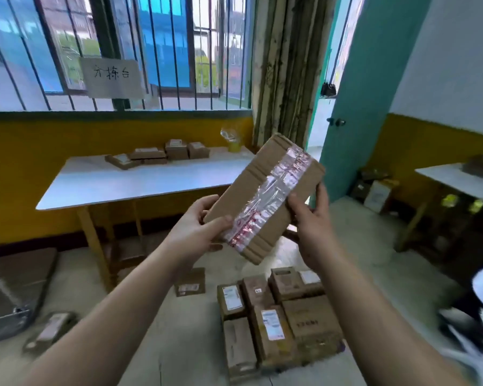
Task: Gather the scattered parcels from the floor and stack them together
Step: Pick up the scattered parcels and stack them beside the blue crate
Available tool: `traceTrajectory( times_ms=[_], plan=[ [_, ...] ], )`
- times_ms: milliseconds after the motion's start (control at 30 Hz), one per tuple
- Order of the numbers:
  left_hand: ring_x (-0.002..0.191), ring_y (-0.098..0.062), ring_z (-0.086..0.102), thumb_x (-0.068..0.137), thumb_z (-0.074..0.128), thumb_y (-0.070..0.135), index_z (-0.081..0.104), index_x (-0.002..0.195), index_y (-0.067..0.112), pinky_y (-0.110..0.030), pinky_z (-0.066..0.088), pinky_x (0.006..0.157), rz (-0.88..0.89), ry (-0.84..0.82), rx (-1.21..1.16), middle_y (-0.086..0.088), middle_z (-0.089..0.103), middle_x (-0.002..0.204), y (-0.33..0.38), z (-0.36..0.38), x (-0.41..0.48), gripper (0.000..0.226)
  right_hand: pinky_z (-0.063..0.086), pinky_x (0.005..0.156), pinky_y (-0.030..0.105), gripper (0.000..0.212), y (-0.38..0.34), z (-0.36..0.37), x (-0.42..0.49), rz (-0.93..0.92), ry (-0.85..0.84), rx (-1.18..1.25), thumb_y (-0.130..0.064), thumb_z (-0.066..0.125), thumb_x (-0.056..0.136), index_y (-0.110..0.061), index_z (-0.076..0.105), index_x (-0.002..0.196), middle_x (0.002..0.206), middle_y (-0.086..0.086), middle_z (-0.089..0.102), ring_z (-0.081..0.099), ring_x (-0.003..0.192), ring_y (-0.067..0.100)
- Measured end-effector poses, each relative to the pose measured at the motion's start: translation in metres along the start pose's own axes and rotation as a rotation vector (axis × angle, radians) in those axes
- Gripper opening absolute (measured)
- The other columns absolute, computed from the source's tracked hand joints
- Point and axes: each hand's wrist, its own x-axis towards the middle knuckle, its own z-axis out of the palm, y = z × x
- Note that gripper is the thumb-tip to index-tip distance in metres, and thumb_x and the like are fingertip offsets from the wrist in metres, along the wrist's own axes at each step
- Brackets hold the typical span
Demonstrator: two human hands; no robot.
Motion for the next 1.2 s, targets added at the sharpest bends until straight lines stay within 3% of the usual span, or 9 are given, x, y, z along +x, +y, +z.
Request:
traceTrajectory(
  times_ms=[100, 233, 400, 467, 567, 667, 767, 1000, 1200],
  plan=[
    [0.089, -0.018, 0.071, 0.082, 0.071, 0.031, 0.051, 0.099, 0.051, -0.031, 0.058, 0.069, -0.030, -0.012, -0.051, -0.002, 0.063, 0.114, -0.011, 0.058, 0.015, 0.033, 0.057, 0.058, 0.031, 0.041, -0.004, -0.057, 0.001, 0.025, 0.021, 0.008, -0.026, 0.061, 0.092, -0.058, 0.045, 0.112, 0.113, -0.003, 0.065, 0.069, 0.095, 0.018],
    [0.087, -0.021, 0.071, 0.087, 0.066, 0.026, 0.049, 0.106, 0.043, -0.035, 0.059, 0.068, -0.117, -0.055, -0.054, -0.007, 0.063, 0.112, -0.020, 0.113, 0.032, 0.031, 0.058, 0.063, 0.033, 0.066, 0.005, -0.107, -0.008, 0.132, -0.106, -0.154, -0.027, 0.061, 0.092, -0.052, 0.023, 0.140, 0.113, -0.006, 0.063, 0.070, 0.089, 0.010],
    [0.080, -0.020, 0.072, 0.083, 0.070, 0.026, 0.040, 0.120, 0.036, -0.038, 0.059, 0.066, -0.222, -0.117, 0.091, -0.006, 0.064, 0.108, -0.034, 0.137, 0.049, 0.049, 0.059, 0.068, 0.030, 0.056, 0.020, -0.137, -0.003, 0.159, -0.148, -0.252, -0.037, 0.056, 0.094, -0.056, 0.028, 0.139, 0.119, -0.009, 0.062, 0.067, 0.097, 0.011],
    [0.081, -0.025, 0.072, 0.085, 0.069, 0.026, 0.036, 0.122, 0.050, -0.038, 0.059, 0.063, -0.238, -0.111, 0.076, -0.009, 0.064, 0.108, -0.042, 0.139, 0.053, 0.055, 0.055, 0.089, 0.039, 0.053, 0.030, -0.138, 0.002, 0.145, -0.147, -0.295, -0.041, 0.055, 0.094, -0.056, 0.029, 0.138, 0.125, -0.013, 0.060, 0.062, 0.108, 0.012],
    [0.084, -0.024, 0.072, 0.089, 0.063, 0.028, 0.035, 0.129, 0.048, -0.039, 0.059, 0.065, -0.241, -0.013, -0.018, -0.007, 0.067, 0.109, -0.059, 0.137, 0.066, 0.053, 0.045, 0.095, 0.033, 0.063, 0.043, -0.127, 0.008, 0.122, -0.237, -0.481, -0.053, 0.055, 0.088, -0.068, 0.016, 0.134, 0.137, -0.025, 0.047, 0.053, 0.116, 0.005],
    [0.087, -0.025, 0.072, 0.091, 0.061, 0.029, 0.029, 0.134, 0.047, -0.051, 0.057, 0.078, -0.281, 0.057, -0.026, -0.004, 0.072, 0.101, -0.080, 0.128, 0.084, 0.056, 0.039, 0.106, 0.046, 0.072, 0.063, -0.119, 0.026, 0.199, -0.322, -0.497, -0.048, 0.057, 0.089, -0.063, 0.009, 0.141, 0.142, -0.021, 0.044, 0.048, 0.124, 0.008],
    [0.088, -0.027, 0.071, 0.091, 0.061, 0.026, 0.020, 0.141, 0.045, -0.053, 0.055, 0.082, -0.342, 0.047, -0.031, -0.002, 0.075, 0.092, -0.102, 0.111, 0.108, 0.067, 0.039, 0.107, 0.047, 0.076, 0.083, -0.113, 0.054, 0.262, -0.362, -0.547, -0.044, 0.057, 0.090, -0.054, 0.006, 0.146, 0.148, -0.012, 0.040, 0.047, 0.127, 0.012],
    [0.074, -0.015, 0.072, 0.091, 0.061, 0.020, 0.021, 0.146, 0.037, -0.023, 0.054, 0.049, -0.470, 0.115, -0.042, -0.003, 0.074, 0.086, -0.166, 0.078, 0.183, 0.070, 0.039, 0.100, 0.030, 0.074, 0.144, -0.095, 0.126, 0.402, -0.442, -0.694, -0.034, 0.057, 0.093, -0.044, 0.010, 0.150, 0.149, -0.014, 0.036, 0.041, 0.126, 0.006],
    [0.089, -0.019, 0.069, 0.093, 0.059, 0.020, 0.032, 0.140, 0.036, -0.034, 0.052, 0.066, -0.640, 0.184, -0.029, -0.003, 0.067, 0.106, -0.243, 0.051, 0.232, 0.057, 0.032, 0.111, 0.040, 0.072, 0.220, -0.089, 0.180, 0.529, -0.535, -0.860, -0.041, 0.056, 0.091, -0.037, 0.016, 0.151, 0.154, -0.010, 0.030, 0.033, 0.138, 0.014]
  ],
)
